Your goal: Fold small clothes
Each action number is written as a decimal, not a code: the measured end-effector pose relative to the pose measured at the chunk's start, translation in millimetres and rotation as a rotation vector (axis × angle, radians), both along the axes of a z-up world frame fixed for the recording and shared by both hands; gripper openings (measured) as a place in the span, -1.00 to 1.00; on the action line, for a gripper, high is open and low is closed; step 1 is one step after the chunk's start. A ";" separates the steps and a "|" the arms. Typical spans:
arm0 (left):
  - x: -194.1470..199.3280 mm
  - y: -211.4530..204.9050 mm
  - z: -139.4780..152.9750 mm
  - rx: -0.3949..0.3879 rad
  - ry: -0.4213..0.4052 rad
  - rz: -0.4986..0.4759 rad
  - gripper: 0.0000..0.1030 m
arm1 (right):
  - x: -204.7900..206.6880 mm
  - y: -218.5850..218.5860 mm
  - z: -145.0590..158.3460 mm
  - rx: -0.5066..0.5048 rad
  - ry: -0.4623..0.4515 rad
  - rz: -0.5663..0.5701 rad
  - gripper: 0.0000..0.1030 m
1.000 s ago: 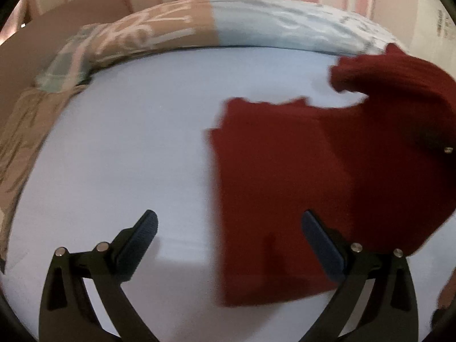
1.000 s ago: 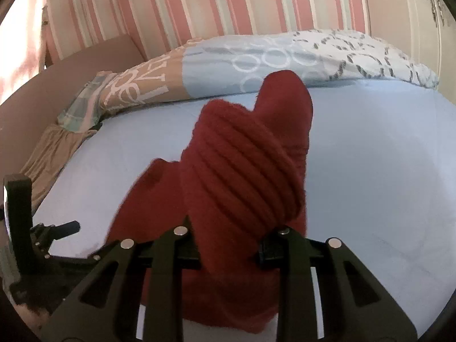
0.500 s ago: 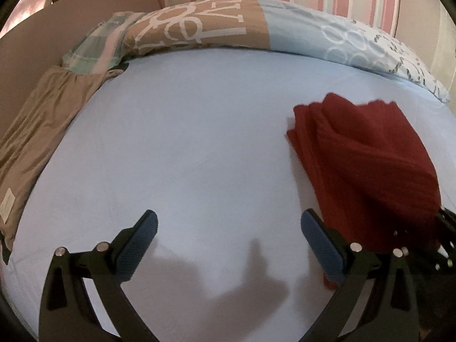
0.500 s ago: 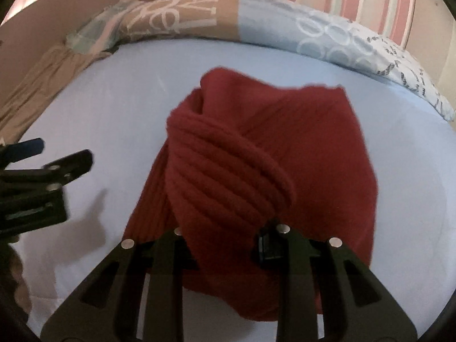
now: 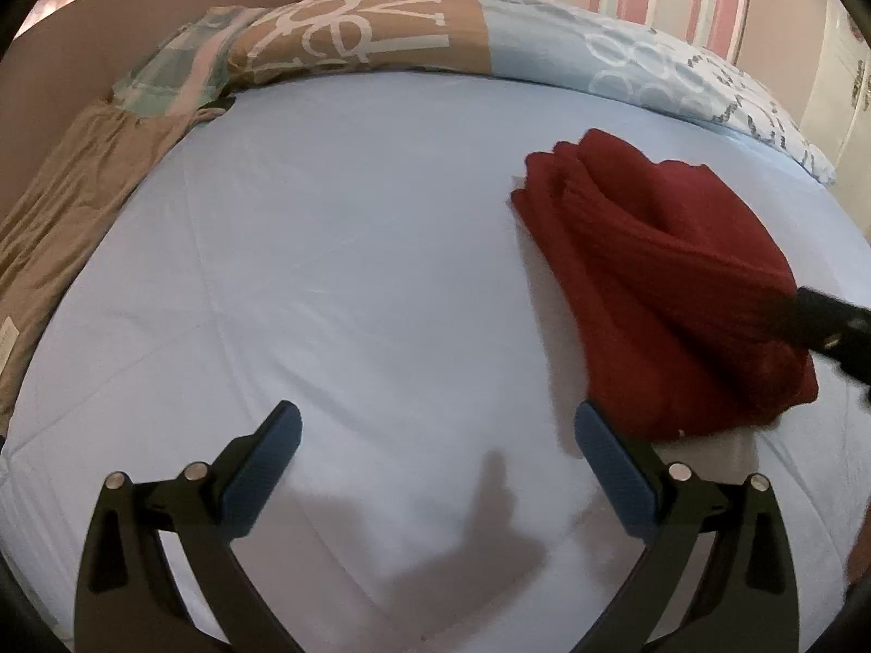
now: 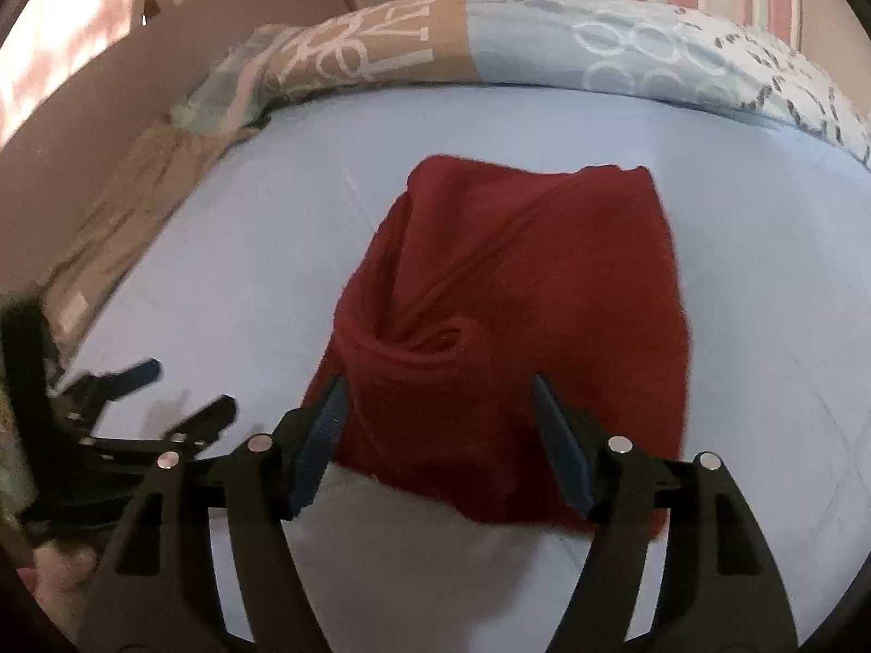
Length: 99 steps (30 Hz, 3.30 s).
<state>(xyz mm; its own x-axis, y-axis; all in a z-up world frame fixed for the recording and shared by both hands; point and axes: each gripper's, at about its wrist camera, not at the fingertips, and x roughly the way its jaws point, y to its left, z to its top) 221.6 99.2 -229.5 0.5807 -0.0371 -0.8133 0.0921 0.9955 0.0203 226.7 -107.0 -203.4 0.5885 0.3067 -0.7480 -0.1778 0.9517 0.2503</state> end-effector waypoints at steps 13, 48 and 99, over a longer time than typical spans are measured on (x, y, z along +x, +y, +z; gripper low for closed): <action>3.8 -51.0 36.9 -0.081 -0.035 -0.082 0.96 | -7.8 -98.7 4.3 0.041 0.007 -0.231 0.77; -1.3 -70.2 -22.1 -0.146 0.099 -0.170 -0.40 | 35.9 -95.1 -17.0 0.036 -0.001 -0.132 0.69; 57.5 -87.6 -46.2 -0.135 0.191 -0.257 0.97 | 68.5 -87.7 -40.3 0.044 0.038 -0.104 0.82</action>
<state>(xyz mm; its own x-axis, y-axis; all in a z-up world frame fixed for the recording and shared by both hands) 279.1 11.6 -275.8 0.3761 -0.2767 -0.8843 0.3292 0.9320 -0.1516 295.2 -194.8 -243.7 0.5902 0.2785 -0.7577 -0.0679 0.9524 0.2972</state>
